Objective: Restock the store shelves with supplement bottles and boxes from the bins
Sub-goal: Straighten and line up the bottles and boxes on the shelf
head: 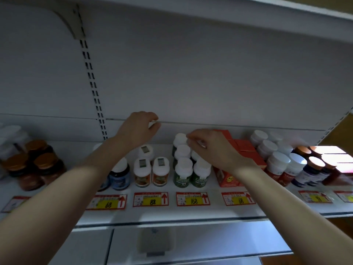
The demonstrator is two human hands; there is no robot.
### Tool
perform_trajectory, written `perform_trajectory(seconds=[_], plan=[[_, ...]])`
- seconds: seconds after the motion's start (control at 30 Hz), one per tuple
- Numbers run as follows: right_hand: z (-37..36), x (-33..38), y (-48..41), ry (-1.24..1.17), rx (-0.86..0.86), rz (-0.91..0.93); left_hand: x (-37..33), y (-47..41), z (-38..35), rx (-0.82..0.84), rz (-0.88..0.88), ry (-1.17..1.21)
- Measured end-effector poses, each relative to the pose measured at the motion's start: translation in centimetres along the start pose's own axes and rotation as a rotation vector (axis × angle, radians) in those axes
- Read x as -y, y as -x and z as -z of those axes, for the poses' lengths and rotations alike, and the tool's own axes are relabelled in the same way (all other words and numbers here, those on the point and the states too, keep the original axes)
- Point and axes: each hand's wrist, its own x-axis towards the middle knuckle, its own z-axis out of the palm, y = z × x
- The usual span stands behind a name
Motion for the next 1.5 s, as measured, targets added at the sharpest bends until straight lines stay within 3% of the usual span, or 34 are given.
perform_trajectory(seconds=[0.27, 0.43, 0.57, 0.67, 1.5], plan=[[-3.8, 6.2, -0.7, 0.016, 0.144, -0.118, 6.0, 4.8, 5.0, 0.051, -0.057, -0.021], [-5.4, 6.7, -1.2, 0.200, 0.332, -0.259, 6.3, 6.9, 5.0, 0.194, -0.199, -0.041], [-5.7, 6.3, -1.7, 0.275, 0.406, -0.278, 4.0, 6.3, 2.8, 0.420, -0.201, -0.232], [-6.3, 5.7, -2.2, 0.281, 0.458, -0.273, 3.4, 6.0, 1.3, 0.444, -0.252, -0.271], [-7.5, 3.6, -2.3, 0.227, 0.457, -0.153, 3.4, 6.1, -0.6, 0.503, -0.209, -0.239]])
